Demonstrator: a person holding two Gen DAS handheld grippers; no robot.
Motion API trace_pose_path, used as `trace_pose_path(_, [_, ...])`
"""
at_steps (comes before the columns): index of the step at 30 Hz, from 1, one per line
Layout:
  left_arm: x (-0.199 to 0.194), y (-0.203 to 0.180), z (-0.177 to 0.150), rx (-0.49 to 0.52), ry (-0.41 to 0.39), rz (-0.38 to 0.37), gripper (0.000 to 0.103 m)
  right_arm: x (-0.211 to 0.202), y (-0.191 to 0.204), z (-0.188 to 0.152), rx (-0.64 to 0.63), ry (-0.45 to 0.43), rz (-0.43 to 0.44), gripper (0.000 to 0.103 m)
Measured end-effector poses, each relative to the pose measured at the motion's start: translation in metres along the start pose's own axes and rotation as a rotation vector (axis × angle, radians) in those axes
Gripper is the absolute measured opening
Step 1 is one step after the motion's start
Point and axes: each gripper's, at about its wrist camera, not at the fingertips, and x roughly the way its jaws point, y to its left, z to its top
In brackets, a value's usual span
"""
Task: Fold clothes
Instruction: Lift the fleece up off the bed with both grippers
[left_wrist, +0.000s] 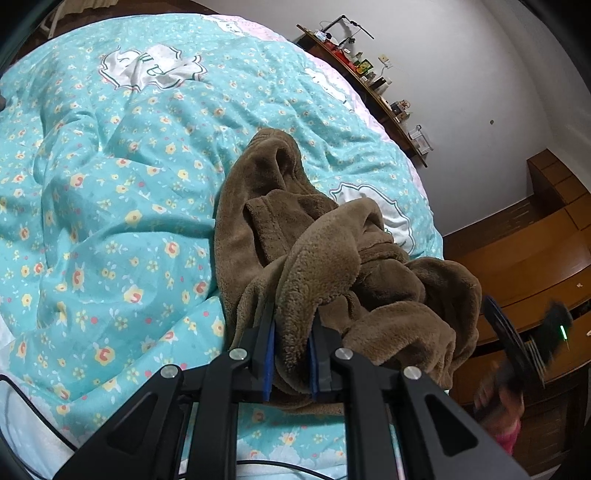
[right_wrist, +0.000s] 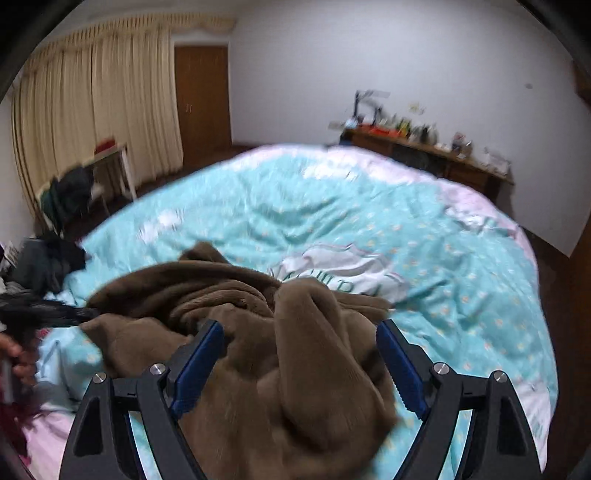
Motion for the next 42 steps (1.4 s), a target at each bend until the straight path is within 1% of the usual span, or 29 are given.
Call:
trace_pose_path(1, [0.001,0.000,0.000,0.001,0.003,0.000,0.015,0.022,0.002,0.010,-0.008,0.043,0.000,0.087])
trace_pose_path(3, [0.003,-0.001,0.000,0.007,0.011,0.002,0.015,0.059,-0.006,0.014,0.030,0.147,0.001,0.086])
trace_pose_path(4, [0.003,-0.001,0.000,0.011,0.014,0.001,0.015,0.077,-0.009,0.016,0.048,0.199,0.001,0.073])
trace_pose_path(5, [0.004,-0.001,0.001,0.014,0.015,-0.001,0.015,0.086,-0.016,0.012,0.091,0.230,0.024,0.031])
trace_pose_path(6, [0.003,-0.001,0.001,0.014,0.015,-0.006,0.015,0.095,-0.023,0.007,0.134,0.261,0.047,0.025])
trace_pose_path(7, [0.002,0.001,0.002,0.012,0.013,-0.011,0.015,0.104,-0.030,0.003,0.177,0.291,0.070,0.025])
trace_pose_path(10, [0.001,0.004,0.006,-0.002,0.005,-0.033,0.015,0.082,-0.049,-0.015,0.240,0.234,0.062,0.021])
trace_pose_path(15, [-0.014,-0.006,0.011,0.014,-0.049,-0.076,0.015,0.006,-0.094,-0.046,0.418,0.096,0.027,0.016])
trace_pose_path(18, [-0.044,-0.016,0.017,0.037,-0.140,-0.104,0.009,-0.042,-0.116,-0.066,0.512,0.018,0.002,0.016])
trace_pose_path(21, [-0.087,-0.026,0.025,0.062,-0.266,-0.136,0.008,-0.081,-0.129,-0.087,0.586,-0.040,-0.015,0.016])
trace_pose_path(23, [-0.109,-0.034,0.029,0.097,-0.314,-0.134,0.008,-0.096,-0.129,-0.099,0.606,-0.055,-0.015,0.016])
trace_pose_path(24, [-0.117,-0.038,0.030,0.117,-0.327,-0.129,0.008,-0.102,-0.126,-0.103,0.602,-0.063,-0.013,0.016])
trace_pose_path(25, [-0.119,-0.042,0.030,0.142,-0.314,-0.112,0.008,-0.108,-0.122,-0.107,0.597,-0.070,-0.011,0.015])
trace_pose_path(27, [-0.112,-0.052,0.028,0.184,-0.261,-0.064,0.008,-0.116,-0.110,-0.108,0.563,-0.088,-0.025,0.015])
trace_pose_path(29, [-0.093,-0.056,0.023,0.193,-0.188,-0.026,0.017,-0.123,-0.100,-0.107,0.531,-0.110,-0.030,0.015])
trace_pose_path(30, [-0.081,-0.056,0.020,0.181,-0.150,-0.018,0.036,-0.126,-0.095,-0.106,0.517,-0.118,-0.029,0.015])
trace_pose_path(31, [-0.068,-0.056,0.017,0.166,-0.110,-0.019,0.061,-0.127,-0.093,-0.105,0.507,-0.122,-0.032,0.015])
trace_pose_path(32, [-0.055,-0.055,0.013,0.144,-0.069,-0.035,0.069,-0.129,-0.091,-0.104,0.498,-0.126,-0.036,0.015])
trace_pose_path(33, [-0.043,-0.055,0.009,0.127,-0.035,-0.049,0.072,-0.130,-0.089,-0.104,0.488,-0.130,-0.039,0.015])
trace_pose_path(34, [-0.037,-0.058,0.005,0.139,-0.025,-0.048,0.072,-0.131,-0.089,-0.104,0.488,-0.131,-0.035,0.015])
trace_pose_path(37, [-0.031,-0.082,-0.006,0.282,-0.070,0.019,0.072,-0.131,-0.091,-0.107,0.496,-0.126,-0.023,0.015])
trace_pose_path(38, [-0.032,-0.094,-0.011,0.366,-0.111,0.053,0.072,-0.129,-0.092,-0.108,0.502,-0.120,-0.020,0.015])
trace_pose_path(39, [-0.036,-0.109,-0.019,0.500,-0.187,0.098,0.072,-0.128,-0.094,-0.110,0.507,-0.115,-0.017,0.015])
trace_pose_path(40, [-0.039,-0.119,-0.027,0.613,-0.243,0.123,0.072,-0.126,-0.095,-0.111,0.512,-0.109,-0.014,0.015])
trace_pose_path(41, [-0.041,-0.129,-0.036,0.733,-0.290,0.138,0.073,-0.124,-0.095,-0.113,0.519,-0.105,-0.012,0.015])
trace_pose_path(42, [-0.039,-0.137,-0.046,0.865,-0.321,0.136,0.075,-0.122,-0.096,-0.114,0.524,-0.100,-0.008,0.015])
